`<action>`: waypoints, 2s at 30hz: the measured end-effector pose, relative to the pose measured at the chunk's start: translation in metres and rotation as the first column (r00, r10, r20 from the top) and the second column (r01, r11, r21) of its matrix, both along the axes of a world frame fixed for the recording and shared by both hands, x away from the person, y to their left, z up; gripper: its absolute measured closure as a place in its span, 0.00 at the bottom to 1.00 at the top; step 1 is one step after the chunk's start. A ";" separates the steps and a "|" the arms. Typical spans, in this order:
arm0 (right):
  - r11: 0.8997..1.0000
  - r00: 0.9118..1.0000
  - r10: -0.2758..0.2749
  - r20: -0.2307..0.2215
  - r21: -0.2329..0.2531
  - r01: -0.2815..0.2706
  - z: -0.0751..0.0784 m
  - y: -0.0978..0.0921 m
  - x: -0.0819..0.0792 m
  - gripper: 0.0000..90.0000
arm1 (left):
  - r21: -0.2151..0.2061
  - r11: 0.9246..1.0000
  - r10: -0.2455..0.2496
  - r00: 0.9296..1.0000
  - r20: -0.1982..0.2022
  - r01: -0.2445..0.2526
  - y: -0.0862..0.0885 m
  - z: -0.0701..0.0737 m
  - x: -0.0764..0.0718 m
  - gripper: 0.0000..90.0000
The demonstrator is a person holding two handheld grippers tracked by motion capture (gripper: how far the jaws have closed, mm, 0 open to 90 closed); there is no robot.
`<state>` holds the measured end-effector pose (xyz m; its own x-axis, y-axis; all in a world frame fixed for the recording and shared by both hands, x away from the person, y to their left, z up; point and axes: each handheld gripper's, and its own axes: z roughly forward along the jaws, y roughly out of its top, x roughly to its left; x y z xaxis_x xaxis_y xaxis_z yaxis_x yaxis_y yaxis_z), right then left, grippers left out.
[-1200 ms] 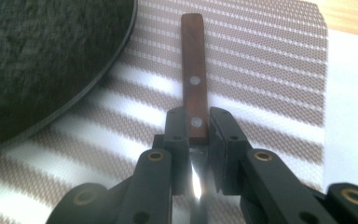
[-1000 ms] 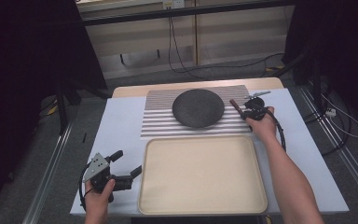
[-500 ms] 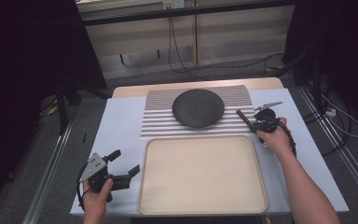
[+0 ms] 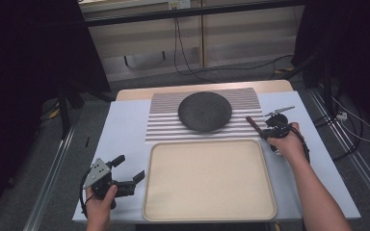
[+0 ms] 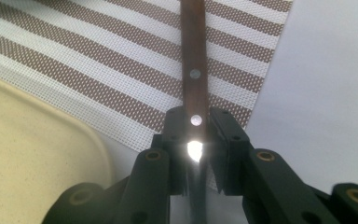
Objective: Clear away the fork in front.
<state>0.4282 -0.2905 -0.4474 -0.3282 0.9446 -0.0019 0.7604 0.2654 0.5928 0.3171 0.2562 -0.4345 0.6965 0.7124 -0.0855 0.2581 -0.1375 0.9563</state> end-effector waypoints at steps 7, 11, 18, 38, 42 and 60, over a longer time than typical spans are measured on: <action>1.000 1.000 -0.008 -0.021 -0.019 0.008 0.001 0.003 0.003 0.86 | 0.003 1.000 0.001 1.000 -0.002 -0.001 0.001 -0.001 0.001 0.04; 0.997 0.999 -0.003 -0.052 -0.074 -0.001 0.004 0.010 0.007 0.87 | 0.012 1.000 -0.006 1.000 0.001 0.006 0.001 0.000 0.001 0.04; 0.998 0.995 -0.023 -0.097 -0.063 0.017 0.006 0.010 0.012 0.87 | 0.007 1.000 -0.017 1.000 0.001 0.017 -0.001 -0.001 0.002 0.04; 0.999 0.999 -0.038 0.011 0.033 0.038 0.000 -0.002 -0.001 0.88 | -0.014 1.000 0.002 1.000 0.013 -0.002 -0.003 0.003 0.005 0.04; 0.996 0.997 -0.056 0.052 0.079 0.052 0.000 -0.010 -0.010 0.88 | -0.018 1.000 0.003 1.000 0.013 -0.003 -0.002 0.003 0.006 0.04; 0.930 0.959 -0.017 0.282 0.356 -0.088 0.032 0.002 -0.066 0.88 | -0.010 1.000 -0.010 1.000 0.006 0.010 -0.007 0.004 0.002 0.04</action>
<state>0.3623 -0.2889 -0.4158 -0.3970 0.8854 0.2420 0.5473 0.0167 0.8368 0.3191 0.2494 -0.4305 0.7041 0.7045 -0.0889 0.2512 -0.1301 0.9592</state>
